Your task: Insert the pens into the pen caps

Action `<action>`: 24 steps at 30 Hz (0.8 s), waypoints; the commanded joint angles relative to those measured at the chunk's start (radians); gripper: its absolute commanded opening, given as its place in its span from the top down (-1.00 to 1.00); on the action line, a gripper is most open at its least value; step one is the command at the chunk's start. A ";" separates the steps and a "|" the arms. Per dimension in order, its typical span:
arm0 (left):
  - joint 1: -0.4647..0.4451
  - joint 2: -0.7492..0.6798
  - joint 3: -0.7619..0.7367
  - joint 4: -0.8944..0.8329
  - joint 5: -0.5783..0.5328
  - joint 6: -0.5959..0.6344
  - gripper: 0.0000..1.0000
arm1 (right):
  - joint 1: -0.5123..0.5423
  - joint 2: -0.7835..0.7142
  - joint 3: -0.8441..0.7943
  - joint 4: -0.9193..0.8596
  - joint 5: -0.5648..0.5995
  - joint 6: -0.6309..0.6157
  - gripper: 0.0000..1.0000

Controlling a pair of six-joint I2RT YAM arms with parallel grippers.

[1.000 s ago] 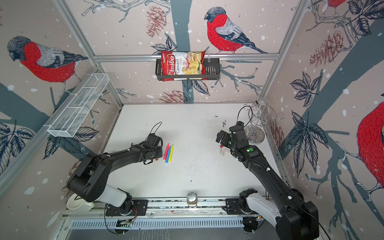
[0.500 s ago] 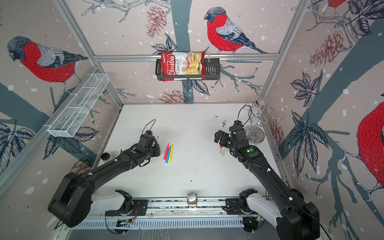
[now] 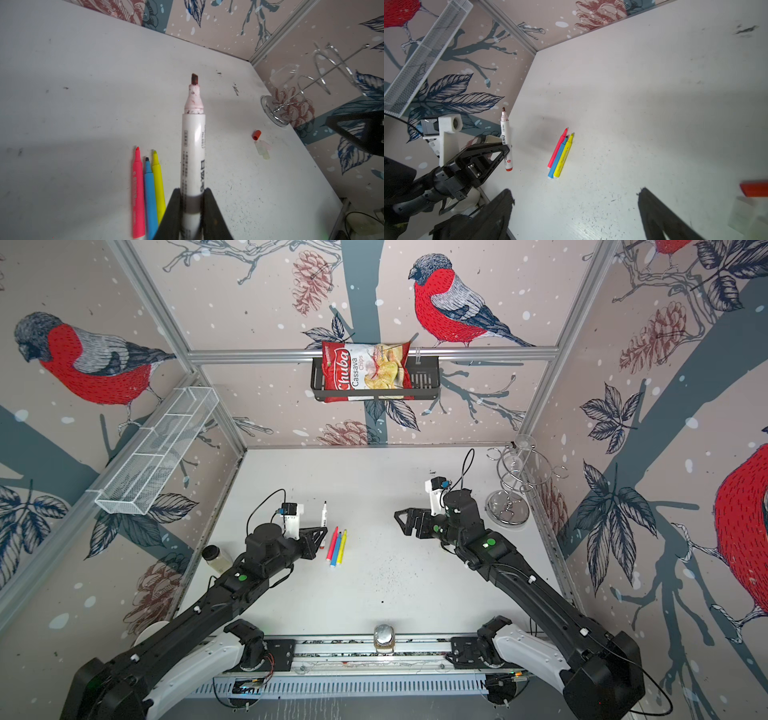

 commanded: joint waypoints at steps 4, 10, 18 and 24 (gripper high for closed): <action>-0.065 -0.030 -0.014 0.158 0.069 -0.018 0.64 | 0.081 0.031 0.019 0.118 -0.081 -0.018 -0.90; -0.137 0.009 -0.002 0.205 0.036 -0.026 0.63 | 0.146 0.081 0.047 0.151 -0.078 -0.024 -0.85; -0.218 0.058 0.028 0.250 -0.001 -0.033 0.64 | 0.183 0.154 0.074 0.192 -0.077 -0.015 -0.67; -0.255 0.086 0.036 0.278 -0.012 -0.039 0.64 | 0.208 0.186 0.090 0.207 -0.072 -0.011 -0.52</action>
